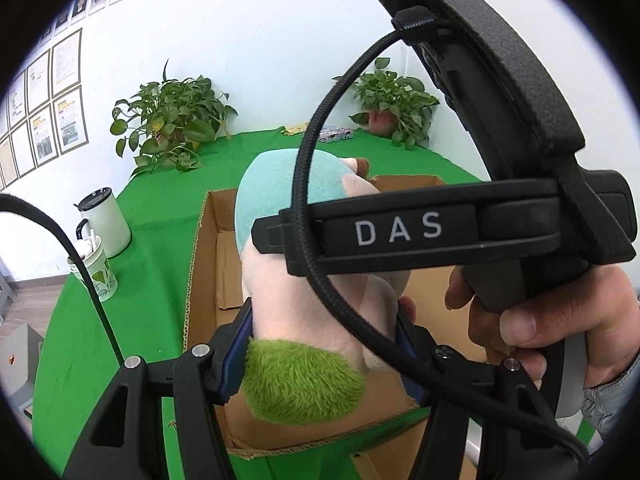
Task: Organize objects
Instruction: 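Carry the plush pig with both tools over the open cardboard box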
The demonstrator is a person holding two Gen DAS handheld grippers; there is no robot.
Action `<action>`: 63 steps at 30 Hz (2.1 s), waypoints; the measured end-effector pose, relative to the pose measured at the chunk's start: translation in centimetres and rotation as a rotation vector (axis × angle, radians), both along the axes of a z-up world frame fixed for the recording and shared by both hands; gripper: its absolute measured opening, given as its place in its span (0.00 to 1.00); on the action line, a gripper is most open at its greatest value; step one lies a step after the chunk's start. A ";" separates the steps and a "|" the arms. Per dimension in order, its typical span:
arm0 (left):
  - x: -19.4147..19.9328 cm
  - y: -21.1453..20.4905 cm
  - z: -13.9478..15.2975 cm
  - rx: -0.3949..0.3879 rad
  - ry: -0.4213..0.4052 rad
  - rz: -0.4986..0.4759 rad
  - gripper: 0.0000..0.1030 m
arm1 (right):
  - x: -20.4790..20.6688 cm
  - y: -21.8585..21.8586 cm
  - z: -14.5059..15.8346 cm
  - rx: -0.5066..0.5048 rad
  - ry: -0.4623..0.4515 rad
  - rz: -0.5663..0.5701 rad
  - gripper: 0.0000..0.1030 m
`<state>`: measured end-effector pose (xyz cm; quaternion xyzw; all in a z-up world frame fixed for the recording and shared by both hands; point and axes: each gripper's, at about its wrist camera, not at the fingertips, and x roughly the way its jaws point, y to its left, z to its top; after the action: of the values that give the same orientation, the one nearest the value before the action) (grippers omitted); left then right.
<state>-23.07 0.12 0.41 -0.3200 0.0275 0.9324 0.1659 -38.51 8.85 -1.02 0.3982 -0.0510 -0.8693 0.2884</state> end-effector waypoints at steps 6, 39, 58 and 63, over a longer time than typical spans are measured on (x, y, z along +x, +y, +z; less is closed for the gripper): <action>-1.2 -2.0 -1.1 0.018 -0.043 0.037 0.60 | -2.1 -2.4 -1.9 -0.001 -0.019 0.014 0.75; -1.0 -5.4 -4.9 -0.003 -0.154 0.201 0.33 | -5.6 -9.6 -10.7 0.065 -0.243 0.023 0.79; 0.5 -4.7 -5.3 -0.089 -0.146 0.183 0.27 | -2.7 -8.6 -10.8 0.088 -0.312 0.068 0.80; 0.7 -5.0 -5.0 -0.061 -0.145 0.184 0.20 | -2.8 -8.1 -10.8 0.040 -0.317 0.070 0.71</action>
<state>-22.37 -4.91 -4.63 -0.3927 0.0142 0.9168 0.0715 -41.27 0.73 -11.78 0.5377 -0.0645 -0.7857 0.2990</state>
